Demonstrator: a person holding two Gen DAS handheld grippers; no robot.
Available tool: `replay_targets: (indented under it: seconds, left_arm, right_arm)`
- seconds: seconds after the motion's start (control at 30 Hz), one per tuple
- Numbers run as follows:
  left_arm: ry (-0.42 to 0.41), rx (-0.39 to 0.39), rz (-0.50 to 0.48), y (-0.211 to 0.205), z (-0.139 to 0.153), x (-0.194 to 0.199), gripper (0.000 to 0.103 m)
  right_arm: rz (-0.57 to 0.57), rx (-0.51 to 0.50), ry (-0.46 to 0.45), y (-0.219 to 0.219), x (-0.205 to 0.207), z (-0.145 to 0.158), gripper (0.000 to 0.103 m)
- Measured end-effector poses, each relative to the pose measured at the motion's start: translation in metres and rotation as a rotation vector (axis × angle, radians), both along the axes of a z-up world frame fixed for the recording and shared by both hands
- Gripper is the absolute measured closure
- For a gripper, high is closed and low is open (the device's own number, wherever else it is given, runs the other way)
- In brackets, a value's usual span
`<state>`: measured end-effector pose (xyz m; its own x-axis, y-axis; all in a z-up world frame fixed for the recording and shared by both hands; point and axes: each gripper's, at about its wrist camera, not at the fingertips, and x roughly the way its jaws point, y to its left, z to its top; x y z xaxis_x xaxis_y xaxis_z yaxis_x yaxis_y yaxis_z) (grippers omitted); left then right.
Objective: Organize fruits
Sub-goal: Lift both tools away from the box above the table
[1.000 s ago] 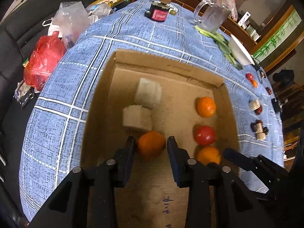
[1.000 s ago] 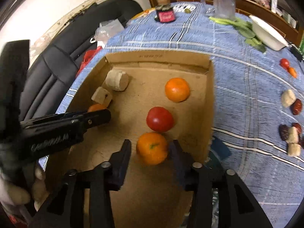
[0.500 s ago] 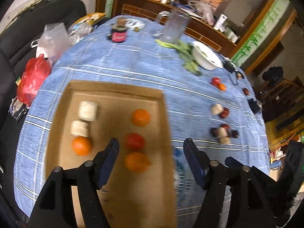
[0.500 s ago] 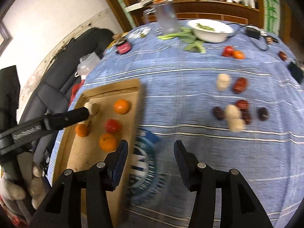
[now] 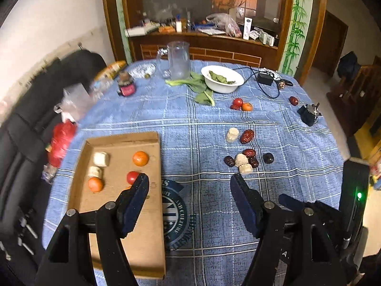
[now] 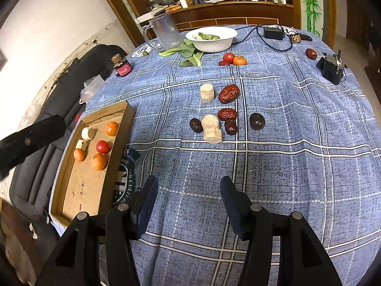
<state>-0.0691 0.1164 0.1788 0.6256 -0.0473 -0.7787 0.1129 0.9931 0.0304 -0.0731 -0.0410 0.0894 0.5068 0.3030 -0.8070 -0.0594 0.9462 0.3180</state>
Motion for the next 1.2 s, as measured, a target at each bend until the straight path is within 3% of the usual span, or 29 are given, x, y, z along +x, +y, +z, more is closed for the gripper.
replay_targets:
  seconds: [0.33, 0.6, 0.87, 1.2]
  left_arm:
    - [-0.047, 0.124, 0.109, -0.002, 0.008, -0.029, 0.033]
    - [-0.116, 0.177, 0.096, -0.01, 0.023, -0.047, 0.028]
    - [-0.118, 0.173, 0.085, -0.012, 0.026, -0.048, 0.027]
    - [-0.091, 0.172, 0.063, -0.015, 0.017, -0.041, 0.027]
  right_arm:
    - [0.044, 0.011, -0.036, 0.0, -0.017, 0.007, 0.044]
    - [0.058, -0.002, -0.075, 0.004, -0.025, 0.017, 0.044]
    - [0.063, -0.018, -0.101, 0.005, -0.031, 0.024, 0.04]
    - [0.032, -0.017, -0.068, -0.001, -0.025, 0.014, 0.039]
